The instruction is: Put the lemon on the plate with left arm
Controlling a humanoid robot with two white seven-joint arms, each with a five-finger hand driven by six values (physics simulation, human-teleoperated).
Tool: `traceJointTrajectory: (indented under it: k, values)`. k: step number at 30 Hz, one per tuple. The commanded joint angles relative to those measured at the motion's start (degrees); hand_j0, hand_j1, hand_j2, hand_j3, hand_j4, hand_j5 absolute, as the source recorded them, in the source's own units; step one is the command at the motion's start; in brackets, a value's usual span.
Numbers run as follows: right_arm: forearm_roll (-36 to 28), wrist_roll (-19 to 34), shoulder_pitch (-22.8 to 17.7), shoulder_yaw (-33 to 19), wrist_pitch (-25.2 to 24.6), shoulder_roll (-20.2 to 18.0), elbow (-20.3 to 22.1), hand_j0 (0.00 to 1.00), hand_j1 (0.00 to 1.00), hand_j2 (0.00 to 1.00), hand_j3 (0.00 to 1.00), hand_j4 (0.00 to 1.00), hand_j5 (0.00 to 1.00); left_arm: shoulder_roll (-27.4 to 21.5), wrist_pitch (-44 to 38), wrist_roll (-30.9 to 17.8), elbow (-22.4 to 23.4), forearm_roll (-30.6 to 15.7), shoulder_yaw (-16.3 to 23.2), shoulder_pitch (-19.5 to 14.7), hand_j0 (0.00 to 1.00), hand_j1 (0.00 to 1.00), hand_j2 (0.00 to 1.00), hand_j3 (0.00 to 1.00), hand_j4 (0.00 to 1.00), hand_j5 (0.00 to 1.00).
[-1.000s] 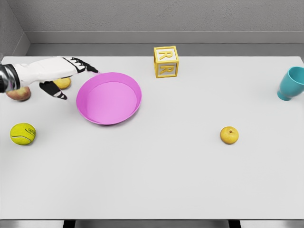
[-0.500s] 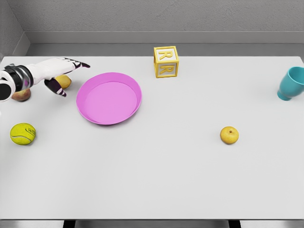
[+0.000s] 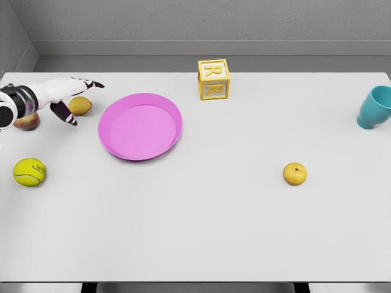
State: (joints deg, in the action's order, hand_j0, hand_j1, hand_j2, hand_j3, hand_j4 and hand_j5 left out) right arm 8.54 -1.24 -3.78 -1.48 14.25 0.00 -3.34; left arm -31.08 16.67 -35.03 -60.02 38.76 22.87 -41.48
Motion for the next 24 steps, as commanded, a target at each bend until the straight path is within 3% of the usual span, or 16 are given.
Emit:
traceJointTrajectory:
  k: [1, 9, 24]
  values:
    - [-0.02, 0.01, 0.0, -0.01, -0.01, 0.0, 0.01, 1.0, 1.0, 1.0, 1.0, 1.0, 1.0, 0.85, -0.41, 0.03, 0.17, 1.76, -0.81, 0.0, 1.0, 1.0, 1.0, 1.0, 1.0, 1.0]
    - [-0.02, 0.01, 0.0, -0.01, -0.01, 0.0, 0.01, 1.0, 1.0, 1.0, 1.0, 1.0, 1.0, 1.81, -0.94, 0.03, 0.34, 2.55, -0.72, -0.09, 1.0, 1.0, 1.0, 1.0, 1.0, 1.0]
    - [-0.02, 0.09, 0.0, -0.01, -0.01, 0.0, 0.01, 1.0, 1.0, 1.0, 1.0, 1.0, 1.0, 2.96, -1.2, 0.03, 5.26, 2.81, -0.81, -1.93, 1.0, 1.0, 1.0, 1.0, 1.0, 1.0]
